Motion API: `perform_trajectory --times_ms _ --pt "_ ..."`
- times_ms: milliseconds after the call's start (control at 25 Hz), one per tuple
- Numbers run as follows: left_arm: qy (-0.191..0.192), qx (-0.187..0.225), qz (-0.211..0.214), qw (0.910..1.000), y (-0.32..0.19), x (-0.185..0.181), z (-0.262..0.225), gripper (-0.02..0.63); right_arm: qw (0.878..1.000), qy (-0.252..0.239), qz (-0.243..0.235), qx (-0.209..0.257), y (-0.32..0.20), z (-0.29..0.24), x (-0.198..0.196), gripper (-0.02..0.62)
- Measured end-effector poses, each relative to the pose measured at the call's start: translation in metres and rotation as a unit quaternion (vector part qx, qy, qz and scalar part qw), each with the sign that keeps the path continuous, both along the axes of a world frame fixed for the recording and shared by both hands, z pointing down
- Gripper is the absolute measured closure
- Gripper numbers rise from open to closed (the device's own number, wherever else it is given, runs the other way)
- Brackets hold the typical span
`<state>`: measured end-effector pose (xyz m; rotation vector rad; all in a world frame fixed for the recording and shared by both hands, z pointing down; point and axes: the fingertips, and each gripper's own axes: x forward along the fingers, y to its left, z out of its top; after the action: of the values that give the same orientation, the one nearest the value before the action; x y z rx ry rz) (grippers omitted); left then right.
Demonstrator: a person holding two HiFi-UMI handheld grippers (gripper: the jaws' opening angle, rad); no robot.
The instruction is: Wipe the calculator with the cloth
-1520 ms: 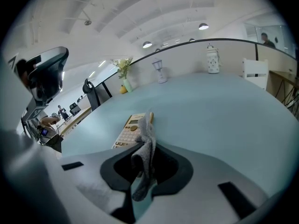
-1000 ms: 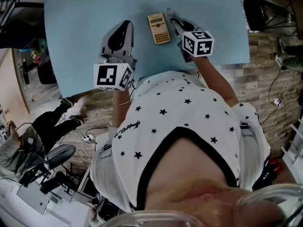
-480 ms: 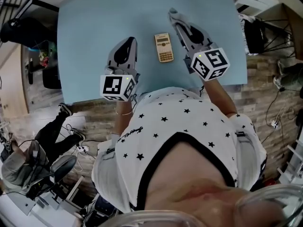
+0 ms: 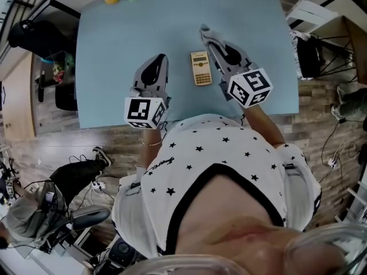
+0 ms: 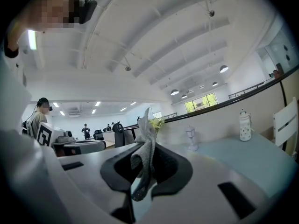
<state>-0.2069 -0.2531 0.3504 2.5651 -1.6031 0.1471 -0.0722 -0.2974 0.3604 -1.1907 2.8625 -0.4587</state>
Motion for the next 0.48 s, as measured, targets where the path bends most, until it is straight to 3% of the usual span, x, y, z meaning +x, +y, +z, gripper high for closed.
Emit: perform_trajectory --times_ms 480 --pt "-0.001 -0.003 -0.001 1.0000 0.0020 0.0011 -0.0007 0.571 1.000 -0.007 -0.004 -0.011 -0.0005 0.0009 -0.0001 0.554"
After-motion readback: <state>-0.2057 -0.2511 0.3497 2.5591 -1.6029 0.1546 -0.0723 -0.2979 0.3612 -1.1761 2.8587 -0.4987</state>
